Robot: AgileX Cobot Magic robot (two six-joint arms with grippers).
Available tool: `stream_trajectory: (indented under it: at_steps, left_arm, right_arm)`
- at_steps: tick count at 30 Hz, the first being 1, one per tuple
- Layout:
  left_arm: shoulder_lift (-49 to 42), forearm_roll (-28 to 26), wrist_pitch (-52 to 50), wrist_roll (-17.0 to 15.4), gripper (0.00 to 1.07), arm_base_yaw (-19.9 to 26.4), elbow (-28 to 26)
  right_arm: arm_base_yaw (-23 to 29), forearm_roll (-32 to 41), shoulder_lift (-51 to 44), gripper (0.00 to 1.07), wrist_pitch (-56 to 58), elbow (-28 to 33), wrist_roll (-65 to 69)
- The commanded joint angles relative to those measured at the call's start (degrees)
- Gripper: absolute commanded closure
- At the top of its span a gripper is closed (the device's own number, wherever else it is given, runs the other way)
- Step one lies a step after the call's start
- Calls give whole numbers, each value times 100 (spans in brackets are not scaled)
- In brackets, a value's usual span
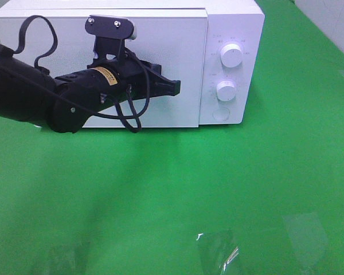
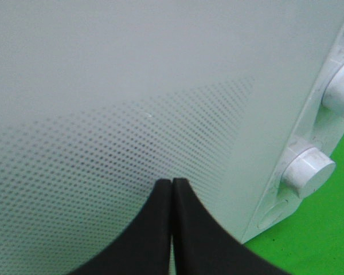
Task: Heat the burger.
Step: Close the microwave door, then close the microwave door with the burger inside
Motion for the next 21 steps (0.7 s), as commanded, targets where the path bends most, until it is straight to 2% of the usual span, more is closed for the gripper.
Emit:
stream_trajectory:
  at_steps: [1, 4, 12, 14, 19, 21]
  left_arm:
    - [120, -516, -378, 281, 107, 109, -378]
    - [206, -653, -332, 453, 107, 149, -533]
    - [138, -665, -17, 424, 107, 275, -682]
    - [-46, -590, 596, 424, 107, 115, -647]
    - [-223, -584, 963, 435, 107, -52, -539]
    - [-476, -584, 1576, 435, 107, -309, -361]
  right_arm:
    - [-46, 6, -155, 34, -57, 23, 52]
    - [-46, 6, -155, 34, -57, 23, 52]
    - [-46, 6, -155, 34, -57, 23, 52]
    - [-46, 6, -155, 34, -57, 23, 52]
    - [-46, 6, -155, 34, -57, 23, 52]
    - [-46, 6, -155, 34, -57, 23, 52]
